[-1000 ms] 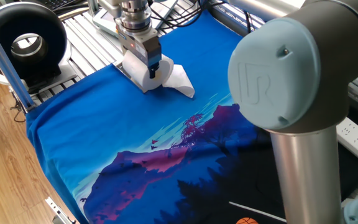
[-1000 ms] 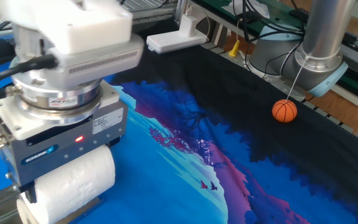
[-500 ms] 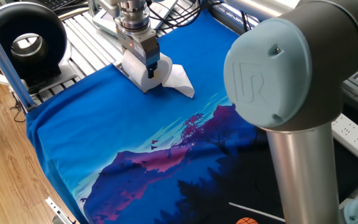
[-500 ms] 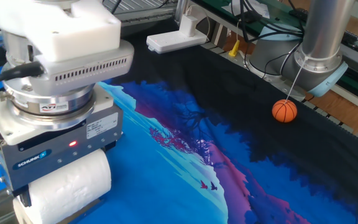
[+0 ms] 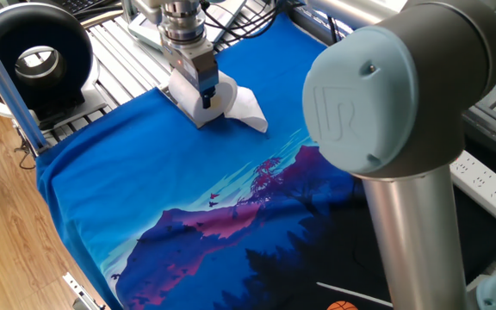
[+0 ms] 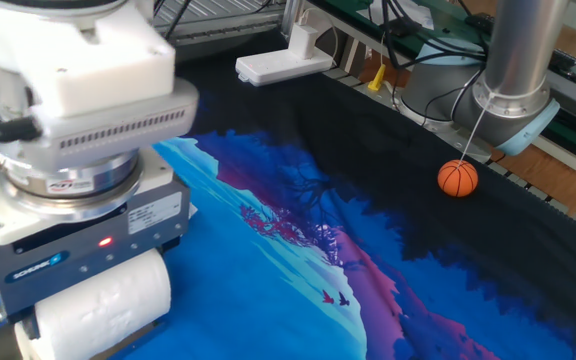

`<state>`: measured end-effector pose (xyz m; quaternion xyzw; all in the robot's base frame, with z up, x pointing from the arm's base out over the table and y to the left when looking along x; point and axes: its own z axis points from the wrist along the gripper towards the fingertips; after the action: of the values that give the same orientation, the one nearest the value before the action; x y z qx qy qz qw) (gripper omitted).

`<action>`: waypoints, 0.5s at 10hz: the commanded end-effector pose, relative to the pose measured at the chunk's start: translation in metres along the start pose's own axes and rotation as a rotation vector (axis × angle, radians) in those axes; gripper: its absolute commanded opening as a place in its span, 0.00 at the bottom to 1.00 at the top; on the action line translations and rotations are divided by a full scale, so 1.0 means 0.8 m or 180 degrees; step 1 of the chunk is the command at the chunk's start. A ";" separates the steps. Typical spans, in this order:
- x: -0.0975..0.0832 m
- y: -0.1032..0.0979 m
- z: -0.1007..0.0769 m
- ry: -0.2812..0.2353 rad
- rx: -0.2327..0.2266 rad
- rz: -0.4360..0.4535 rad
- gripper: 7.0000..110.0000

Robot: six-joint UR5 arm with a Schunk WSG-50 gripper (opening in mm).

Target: Put the toilet paper on its holder

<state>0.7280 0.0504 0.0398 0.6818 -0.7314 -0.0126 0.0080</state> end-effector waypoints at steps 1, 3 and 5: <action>-0.002 -0.006 0.004 -0.0029 -0.0026 0.0080 0.00; -0.001 -0.002 0.001 -0.0010 -0.0015 0.0076 0.00; 0.000 0.003 -0.003 0.0008 -0.0003 0.0067 0.00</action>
<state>0.7279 0.0496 0.0390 0.6760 -0.7367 -0.0107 0.0124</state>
